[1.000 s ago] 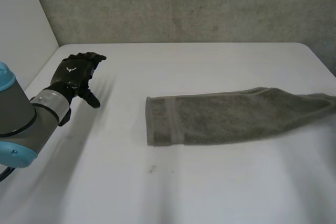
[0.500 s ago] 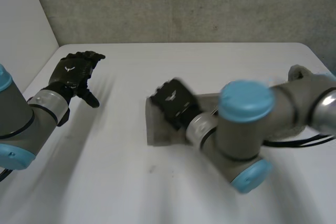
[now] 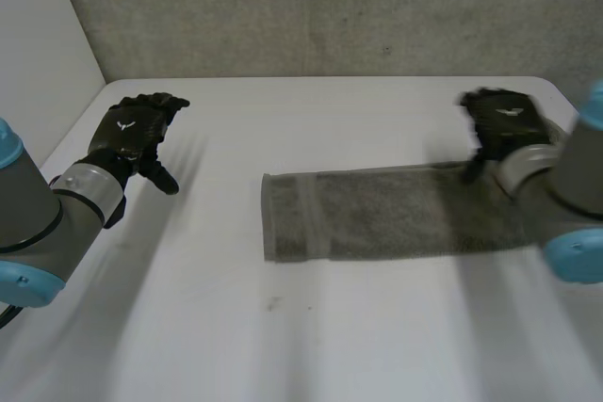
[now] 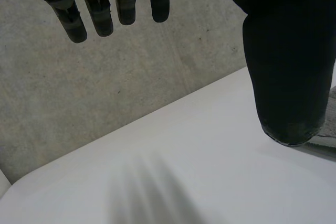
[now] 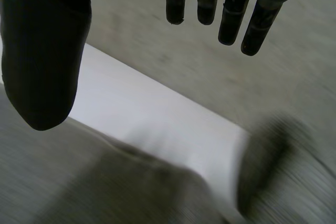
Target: Fold the towel.
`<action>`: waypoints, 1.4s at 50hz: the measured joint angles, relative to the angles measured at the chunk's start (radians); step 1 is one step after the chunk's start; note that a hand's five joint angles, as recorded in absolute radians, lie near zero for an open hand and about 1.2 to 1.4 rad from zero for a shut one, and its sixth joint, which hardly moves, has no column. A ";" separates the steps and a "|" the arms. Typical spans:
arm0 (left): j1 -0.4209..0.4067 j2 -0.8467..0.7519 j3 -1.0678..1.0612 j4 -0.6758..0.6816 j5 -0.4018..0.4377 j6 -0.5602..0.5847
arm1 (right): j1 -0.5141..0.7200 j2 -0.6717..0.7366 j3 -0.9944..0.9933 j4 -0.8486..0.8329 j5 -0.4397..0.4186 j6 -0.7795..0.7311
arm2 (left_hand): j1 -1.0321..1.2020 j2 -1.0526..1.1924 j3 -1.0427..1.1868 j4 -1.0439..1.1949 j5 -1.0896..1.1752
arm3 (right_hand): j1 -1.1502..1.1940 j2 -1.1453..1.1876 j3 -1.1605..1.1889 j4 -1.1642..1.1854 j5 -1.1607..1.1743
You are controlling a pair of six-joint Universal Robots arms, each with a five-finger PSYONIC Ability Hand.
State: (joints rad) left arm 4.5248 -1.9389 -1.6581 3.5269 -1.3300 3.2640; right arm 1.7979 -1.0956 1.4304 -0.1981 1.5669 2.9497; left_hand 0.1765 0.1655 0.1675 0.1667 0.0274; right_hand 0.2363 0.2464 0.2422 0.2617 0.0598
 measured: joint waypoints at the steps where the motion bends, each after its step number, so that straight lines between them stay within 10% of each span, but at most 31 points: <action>1: 0.000 0.000 0.000 0.000 0.000 0.000 | -0.025 -0.001 0.007 0.000 -0.003 0.006 | 0.000 0.000 0.000 0.000 0.000 | 0.000 0.000 0.000 0.000 0.000; 18: -0.001 0.000 -0.011 0.008 0.000 0.000 | -0.341 0.013 -0.024 0.048 -0.189 0.217 | 0.000 0.000 0.000 0.000 0.000 | 0.169 0.142 0.170 0.154 0.197; 42: -0.003 -0.007 -0.009 0.010 0.000 -0.001 | -0.384 0.080 -0.227 0.243 -0.264 0.487 | 0.000 0.000 0.000 0.000 0.000 | 0.181 0.142 0.178 0.156 0.208; 70: -0.001 -0.006 -0.012 0.009 0.001 -0.001 | -0.191 0.282 -0.487 0.292 0.018 0.357 | 0.000 0.000 0.000 0.000 -0.001 | 0.407 0.392 0.405 0.379 0.415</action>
State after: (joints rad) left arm 4.5236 -1.9448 -1.6706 3.5359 -1.3288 3.2628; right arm 1.6064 -0.8140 0.9437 0.0943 1.5849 3.3063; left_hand 0.1765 0.1655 0.1675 0.1667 0.0268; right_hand 0.6434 0.6385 0.6473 0.6405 0.4749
